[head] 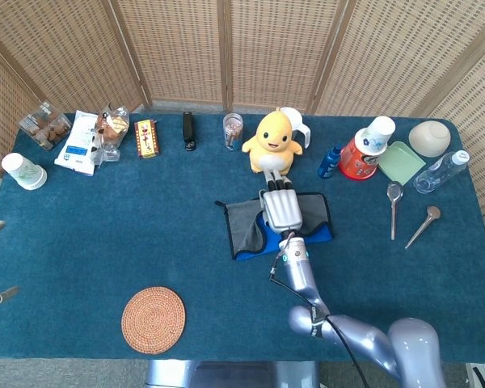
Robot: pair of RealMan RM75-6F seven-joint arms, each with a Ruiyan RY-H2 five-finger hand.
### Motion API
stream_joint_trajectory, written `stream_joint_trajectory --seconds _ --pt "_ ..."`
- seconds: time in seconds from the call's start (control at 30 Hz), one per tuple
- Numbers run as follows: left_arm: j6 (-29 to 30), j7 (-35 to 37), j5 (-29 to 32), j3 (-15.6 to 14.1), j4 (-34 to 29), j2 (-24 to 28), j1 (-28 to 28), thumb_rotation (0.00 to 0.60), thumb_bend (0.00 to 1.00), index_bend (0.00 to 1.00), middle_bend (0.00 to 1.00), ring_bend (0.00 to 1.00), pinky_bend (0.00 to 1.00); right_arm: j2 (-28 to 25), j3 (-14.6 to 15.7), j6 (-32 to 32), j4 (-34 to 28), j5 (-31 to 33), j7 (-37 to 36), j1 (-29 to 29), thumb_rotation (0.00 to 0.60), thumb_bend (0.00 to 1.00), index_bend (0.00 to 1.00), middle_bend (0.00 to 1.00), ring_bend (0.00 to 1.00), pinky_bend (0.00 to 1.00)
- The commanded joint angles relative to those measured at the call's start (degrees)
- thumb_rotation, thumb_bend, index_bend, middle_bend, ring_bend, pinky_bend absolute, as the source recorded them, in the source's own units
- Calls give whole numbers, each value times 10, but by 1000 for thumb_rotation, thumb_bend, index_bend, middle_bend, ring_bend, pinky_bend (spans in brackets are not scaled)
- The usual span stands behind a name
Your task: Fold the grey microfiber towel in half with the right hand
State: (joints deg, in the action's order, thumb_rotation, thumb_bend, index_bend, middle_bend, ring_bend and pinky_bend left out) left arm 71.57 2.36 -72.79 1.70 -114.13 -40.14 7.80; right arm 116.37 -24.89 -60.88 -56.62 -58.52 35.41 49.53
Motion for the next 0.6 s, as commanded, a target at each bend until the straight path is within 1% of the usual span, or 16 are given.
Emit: stream_joint_trajectory --seconds 0.03,0.23,0.47,0.6 --pt "-4 0 5 1 2 0 3 600 103 0 0 0 0 12 -2 9 21 7 7 13 600 488 676 75 0 223" --pt "-11 5 14 3 7 0 6 600 102 0 0 0 0 29 -7 19 63 15 3 34 600 489 677 74 0 224" --pt "-17 12 17 5 12 2 8 600 102 0 0 0 0 40 -17 23 91 23 -5 51 600 489 677 74 0 224" --pt "-19 14 18 5 13 2 9 600 102 0 0 0 0 46 -17 27 107 27 -3 57 600 488 677 75 0 224"
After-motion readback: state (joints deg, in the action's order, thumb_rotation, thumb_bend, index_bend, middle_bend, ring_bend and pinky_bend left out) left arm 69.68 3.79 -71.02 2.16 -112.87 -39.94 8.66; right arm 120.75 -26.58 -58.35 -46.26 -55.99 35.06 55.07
